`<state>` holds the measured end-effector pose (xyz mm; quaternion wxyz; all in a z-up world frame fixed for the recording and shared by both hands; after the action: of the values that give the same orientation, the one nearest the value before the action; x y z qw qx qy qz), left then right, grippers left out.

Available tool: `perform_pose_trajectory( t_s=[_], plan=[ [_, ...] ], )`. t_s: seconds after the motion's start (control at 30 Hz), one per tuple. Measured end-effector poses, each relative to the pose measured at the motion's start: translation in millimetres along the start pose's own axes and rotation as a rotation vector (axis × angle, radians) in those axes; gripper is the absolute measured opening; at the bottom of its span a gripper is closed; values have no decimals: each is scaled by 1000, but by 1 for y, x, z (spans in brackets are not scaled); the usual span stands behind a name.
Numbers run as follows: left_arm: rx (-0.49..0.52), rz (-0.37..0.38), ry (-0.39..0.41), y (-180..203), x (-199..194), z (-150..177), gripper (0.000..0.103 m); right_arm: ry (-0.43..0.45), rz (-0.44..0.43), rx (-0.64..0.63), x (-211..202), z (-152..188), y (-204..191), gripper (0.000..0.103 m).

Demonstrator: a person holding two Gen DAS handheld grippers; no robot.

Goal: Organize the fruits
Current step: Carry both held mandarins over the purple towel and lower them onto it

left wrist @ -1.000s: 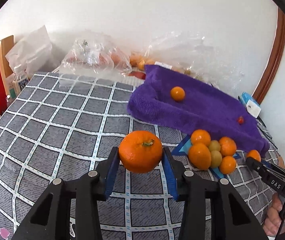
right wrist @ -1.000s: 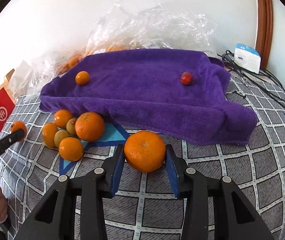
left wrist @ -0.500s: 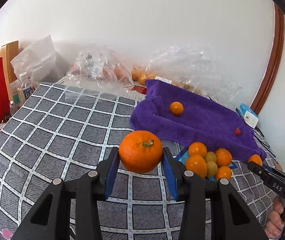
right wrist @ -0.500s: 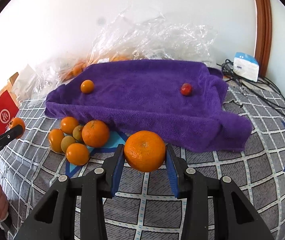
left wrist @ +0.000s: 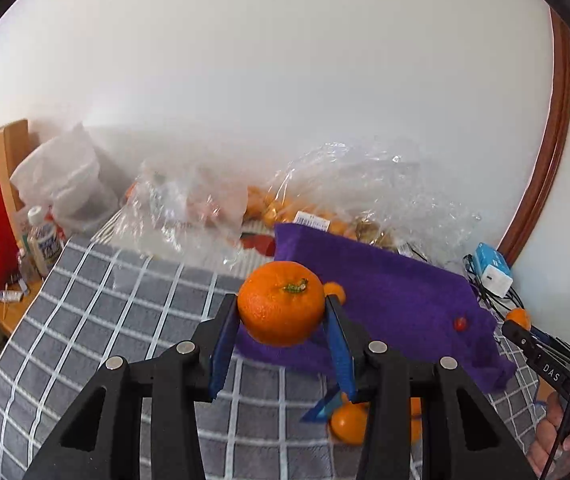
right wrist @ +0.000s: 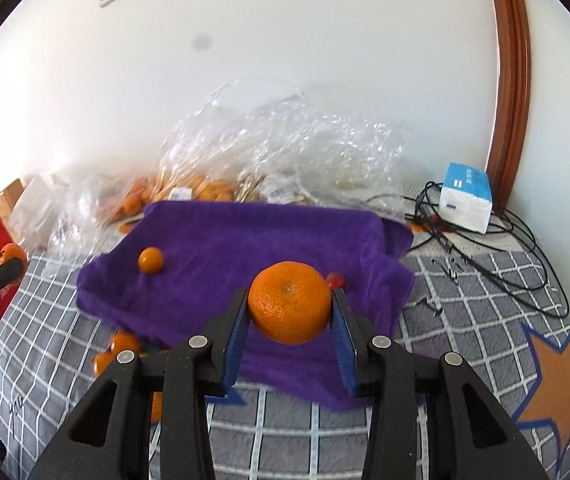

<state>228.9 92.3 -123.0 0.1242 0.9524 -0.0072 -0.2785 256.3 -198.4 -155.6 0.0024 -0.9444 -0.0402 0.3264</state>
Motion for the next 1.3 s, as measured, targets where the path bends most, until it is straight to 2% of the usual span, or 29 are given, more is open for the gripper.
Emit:
perform_pose_trajectory(
  t_s=[0.27, 0.43, 0.53, 0.6, 0.73, 0.83, 1.3],
  plan=[
    [6, 2, -41, 31, 59, -9, 41, -35, 57, 18, 46, -10, 7, 40],
    [11, 12, -60, 33, 86, 11, 41, -77, 49, 6, 70, 7, 3, 40],
    [-33, 28, -114, 29, 99, 28, 41, -112, 36, 23, 82, 17, 4, 40],
    [-24, 46, -141, 31, 104, 34, 41, -127, 53, 14, 88, 21, 4, 40],
    [5, 30, -126, 30, 107, 37, 41, -134, 91, -12, 94, 26, 5, 40],
    [-20, 40, -143, 28, 112, 40, 41, -149, 106, -23, 97, 29, 8, 40],
    [54, 26, -150, 38, 119, 45, 41, -182, 114, -15, 102, 32, 14, 40]
  ],
)
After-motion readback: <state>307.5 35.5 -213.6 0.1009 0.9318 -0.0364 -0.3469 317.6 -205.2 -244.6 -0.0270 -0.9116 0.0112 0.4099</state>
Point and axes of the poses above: each gripper's, at about its wrist camera, not at the fingertips, and x roughly the way its jaws point, y to its right, z to its underside, the point moved 7 cm from there along x, roughly the way its jaws point, and after that the axes turned 4 degrees about z, right-handed, at the moved point
